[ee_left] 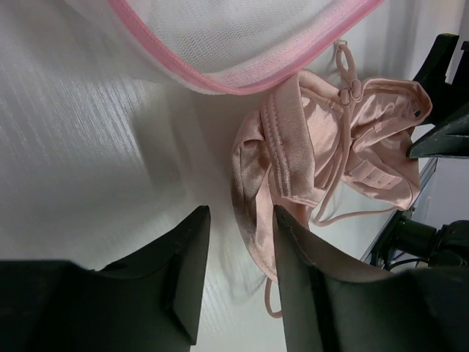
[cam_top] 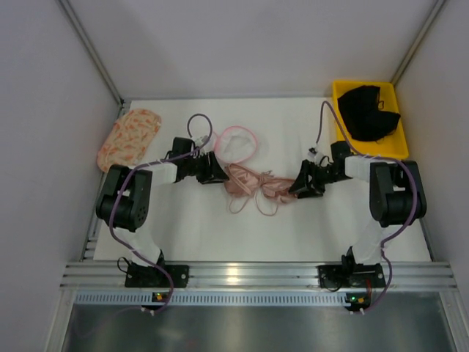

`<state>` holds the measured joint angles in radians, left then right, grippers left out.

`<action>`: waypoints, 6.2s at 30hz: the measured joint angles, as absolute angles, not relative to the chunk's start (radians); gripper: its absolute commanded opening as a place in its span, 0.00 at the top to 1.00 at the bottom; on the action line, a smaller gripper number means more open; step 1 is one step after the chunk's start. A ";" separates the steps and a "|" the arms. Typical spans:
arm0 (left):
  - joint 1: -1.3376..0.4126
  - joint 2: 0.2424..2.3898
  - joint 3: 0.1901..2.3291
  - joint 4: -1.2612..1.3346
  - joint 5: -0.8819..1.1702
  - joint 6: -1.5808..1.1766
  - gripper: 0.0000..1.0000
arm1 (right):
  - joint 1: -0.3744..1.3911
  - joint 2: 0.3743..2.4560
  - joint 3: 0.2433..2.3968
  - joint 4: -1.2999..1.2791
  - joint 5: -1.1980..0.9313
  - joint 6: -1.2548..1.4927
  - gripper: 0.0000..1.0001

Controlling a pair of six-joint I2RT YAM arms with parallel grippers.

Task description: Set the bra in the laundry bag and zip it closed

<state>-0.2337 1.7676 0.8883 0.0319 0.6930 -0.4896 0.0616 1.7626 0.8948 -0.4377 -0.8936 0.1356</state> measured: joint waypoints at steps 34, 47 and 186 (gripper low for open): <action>-0.599 1.905 1.194 0.120 0.722 -0.627 1.00 | 0.177 1.753 0.963 -0.342 -0.876 0.177 0.77; -0.647 2.085 1.244 0.198 0.722 -0.707 1.00 | 0.181 1.712 0.963 -0.406 -0.907 0.121 0.24; -0.128 1.511 1.390 -0.227 0.592 -0.158 1.00 | 0.350 2.056 1.494 -0.093 -0.599 0.458 0.50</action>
<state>-0.1280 1.5112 1.3903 -0.2268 0.5919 -0.1581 0.3504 2.0560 1.4937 -0.0933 -0.5987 0.4576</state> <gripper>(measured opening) 0.119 0.556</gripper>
